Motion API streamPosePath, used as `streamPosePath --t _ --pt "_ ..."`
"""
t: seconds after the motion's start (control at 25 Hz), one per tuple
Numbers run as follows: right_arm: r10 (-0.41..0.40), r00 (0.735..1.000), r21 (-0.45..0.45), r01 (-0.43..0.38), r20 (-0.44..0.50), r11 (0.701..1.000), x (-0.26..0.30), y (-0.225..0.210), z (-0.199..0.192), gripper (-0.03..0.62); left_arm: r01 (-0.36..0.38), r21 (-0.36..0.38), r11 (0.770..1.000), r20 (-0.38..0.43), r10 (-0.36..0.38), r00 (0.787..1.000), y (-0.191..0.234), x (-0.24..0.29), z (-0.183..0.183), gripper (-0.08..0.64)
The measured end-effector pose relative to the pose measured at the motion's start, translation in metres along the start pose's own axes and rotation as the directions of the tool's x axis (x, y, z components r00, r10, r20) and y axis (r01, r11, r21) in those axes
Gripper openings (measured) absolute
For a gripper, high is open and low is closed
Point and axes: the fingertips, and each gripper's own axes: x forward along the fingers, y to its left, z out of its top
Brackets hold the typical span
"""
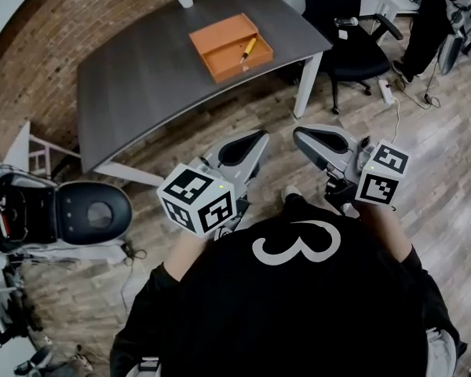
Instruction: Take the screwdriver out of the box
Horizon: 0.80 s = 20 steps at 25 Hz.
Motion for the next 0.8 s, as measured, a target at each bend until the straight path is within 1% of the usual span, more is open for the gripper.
streamPosePath --t 0.12,0.24,0.56,0.8 --pt "0.011 1.0 0.008 -0.011 0.0 1.0 0.004 -0.009 -0.001 0.002 -0.011 -0.005 1.0 -0.005 0.011 1.0 0.009 0.006 -0.002 0.017" --pt "0.016 1.0 0.027 -0.016 -0.003 1.0 0.02 -0.028 0.005 0.002 -0.02 -0.017 1.0 -0.015 0.02 1.0 0.031 0.017 0.004 0.017" --pt "0.022 1.0 0.075 -0.021 -0.003 0.997 0.05 -0.101 0.014 0.002 -0.041 -0.044 0.998 -0.044 0.039 0.998 0.09 0.063 0.005 0.017" --pt "0.042 0.999 0.116 -0.039 -0.025 0.993 0.066 -0.167 0.042 0.002 -0.068 -0.075 0.995 -0.058 0.064 0.996 0.131 0.118 0.026 0.017"
